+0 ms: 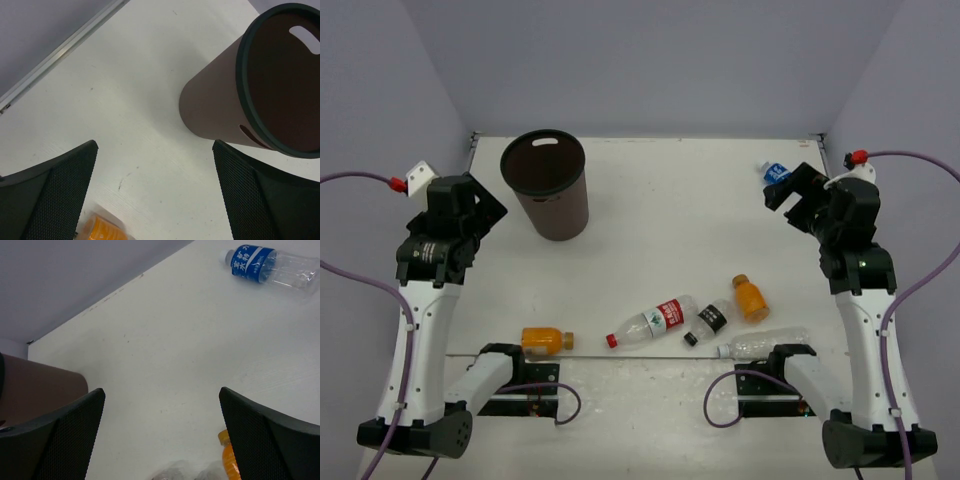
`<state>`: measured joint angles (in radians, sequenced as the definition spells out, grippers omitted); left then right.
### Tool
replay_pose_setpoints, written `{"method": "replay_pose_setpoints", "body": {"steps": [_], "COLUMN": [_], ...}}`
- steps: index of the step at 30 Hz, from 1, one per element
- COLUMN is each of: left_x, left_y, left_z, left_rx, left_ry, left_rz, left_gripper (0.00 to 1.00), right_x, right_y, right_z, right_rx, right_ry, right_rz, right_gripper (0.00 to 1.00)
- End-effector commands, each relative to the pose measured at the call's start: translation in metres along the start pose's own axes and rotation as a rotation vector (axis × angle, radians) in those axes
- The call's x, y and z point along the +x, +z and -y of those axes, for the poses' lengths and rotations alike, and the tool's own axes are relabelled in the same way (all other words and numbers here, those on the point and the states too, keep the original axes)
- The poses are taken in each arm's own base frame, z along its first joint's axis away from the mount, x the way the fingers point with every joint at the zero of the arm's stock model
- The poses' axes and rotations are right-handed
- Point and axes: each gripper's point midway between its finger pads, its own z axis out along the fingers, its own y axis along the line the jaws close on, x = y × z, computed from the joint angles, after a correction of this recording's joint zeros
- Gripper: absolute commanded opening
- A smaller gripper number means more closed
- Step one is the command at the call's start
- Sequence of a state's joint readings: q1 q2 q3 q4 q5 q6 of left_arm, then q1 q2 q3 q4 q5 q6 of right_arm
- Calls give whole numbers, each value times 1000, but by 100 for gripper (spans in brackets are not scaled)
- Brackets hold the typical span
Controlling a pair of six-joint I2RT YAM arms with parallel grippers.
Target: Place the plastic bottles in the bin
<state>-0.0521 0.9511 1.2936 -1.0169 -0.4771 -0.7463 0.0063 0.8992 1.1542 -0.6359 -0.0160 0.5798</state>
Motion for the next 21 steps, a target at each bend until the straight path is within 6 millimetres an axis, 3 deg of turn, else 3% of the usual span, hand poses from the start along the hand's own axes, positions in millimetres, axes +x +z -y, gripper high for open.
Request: {"method": "replay_pose_setpoints", "body": {"steps": [1,6,16,19,21], "left_x": [18,42,73,81,85], "left_y": [5,12,27,32,35], "left_z": [-6,-11,-19,-21,-20], "left_rx": [-25,-37,-57,-55,-43], "left_ry": [-16,13,43,51,53], "left_rz": [-62,-139,-207,-222,-225], "left_gripper": [100,100,100,100,100], "right_x": [0,19,28,33,26], "right_y": [-10,-7,-2,4,13], "right_z": [-22,-30,-33,-26,-13], "right_rx": [-134,-218,-238,-200,-123], "right_ry": [-44,-95,-24,-37,-45], "right_rz": [1,-72,-111,-139,-104], "right_gripper": [99,99,99,99,99]}}
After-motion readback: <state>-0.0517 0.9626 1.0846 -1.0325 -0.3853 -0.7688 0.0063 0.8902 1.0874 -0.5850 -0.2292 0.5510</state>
